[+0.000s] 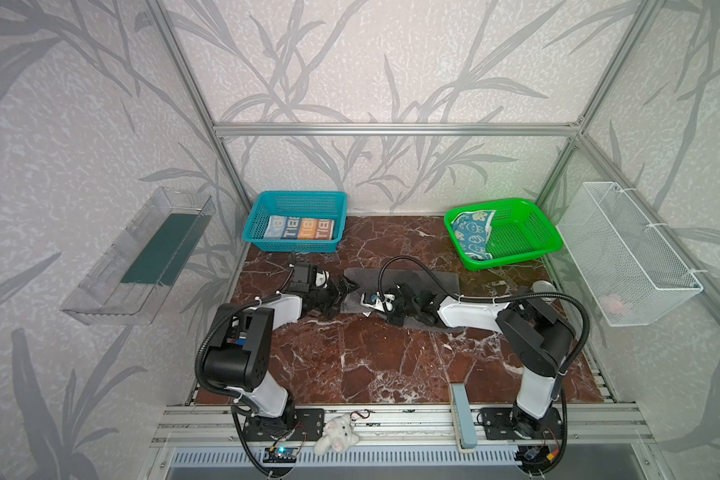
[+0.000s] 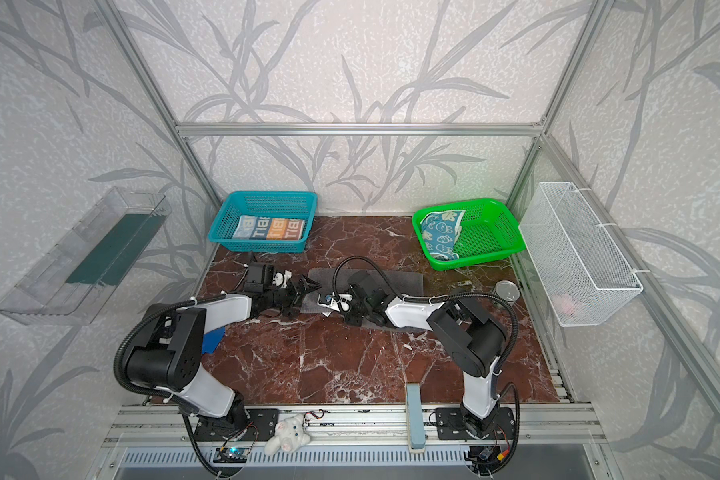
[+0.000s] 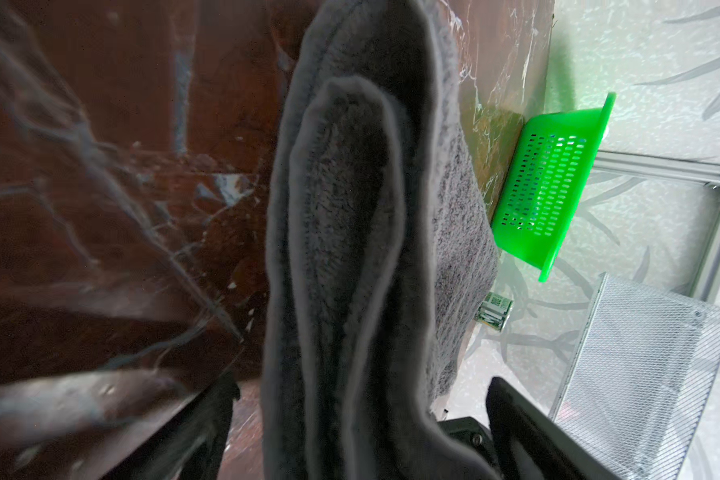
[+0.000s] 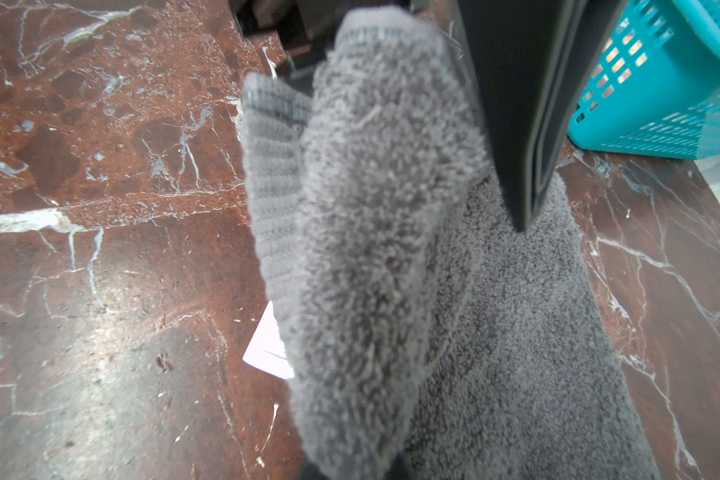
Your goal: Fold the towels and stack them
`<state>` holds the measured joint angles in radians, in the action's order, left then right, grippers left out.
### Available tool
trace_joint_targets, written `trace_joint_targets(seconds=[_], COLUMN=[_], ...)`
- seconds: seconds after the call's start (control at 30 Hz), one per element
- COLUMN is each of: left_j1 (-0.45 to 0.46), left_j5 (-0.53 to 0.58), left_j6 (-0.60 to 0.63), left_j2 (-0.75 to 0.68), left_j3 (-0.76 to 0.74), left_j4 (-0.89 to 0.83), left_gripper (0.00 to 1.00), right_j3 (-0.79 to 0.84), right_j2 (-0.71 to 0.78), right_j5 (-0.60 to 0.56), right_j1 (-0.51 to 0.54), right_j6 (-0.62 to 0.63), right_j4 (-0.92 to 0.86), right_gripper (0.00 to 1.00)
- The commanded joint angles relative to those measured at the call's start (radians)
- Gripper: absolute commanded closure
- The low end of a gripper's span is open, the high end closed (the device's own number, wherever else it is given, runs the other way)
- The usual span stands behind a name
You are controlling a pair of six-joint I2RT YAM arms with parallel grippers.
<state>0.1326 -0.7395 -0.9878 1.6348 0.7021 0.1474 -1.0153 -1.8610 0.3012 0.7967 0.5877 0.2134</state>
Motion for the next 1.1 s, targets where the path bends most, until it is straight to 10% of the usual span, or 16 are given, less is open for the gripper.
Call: trace_joint_targets(seconds=[0.0,0.5,0.6,0.77,1.07], left_j1=[0.02,0.042,0.042,0.042,0.044], left_j5=[-0.03,-0.009,-0.008,0.023,0.06], left_j6=[-0.095,-0.043,-0.025,0.095,0.437], left_j2=[0.034,0.084,0.088,0.066,0.13], left_j3=[-0.023,0.044,0.069,0.181,0.538], left_j4=[0.141,0.073,0.045,-0.13,-0.485], left_gripper=[0.1,0.69,0.97,1.0,1.0], right_j3=[0.002,0.036,0.047,0.054,0.096], right_j2=[0.057,0.069,0.074,0.105,0.264], right_j5=[0.041,0.058,0.049,0.018,-0.079], right_j1=[-0.008,-0.008,-0.008,-0.009,-0.01], right_j6=[-0.011,-0.042,-0.05,-0.079,-0.252], right_j4=[0.042,0.091,0.113,0.087,-0.064], right_gripper=[1.0,1.0,0.98,0.39,0.16])
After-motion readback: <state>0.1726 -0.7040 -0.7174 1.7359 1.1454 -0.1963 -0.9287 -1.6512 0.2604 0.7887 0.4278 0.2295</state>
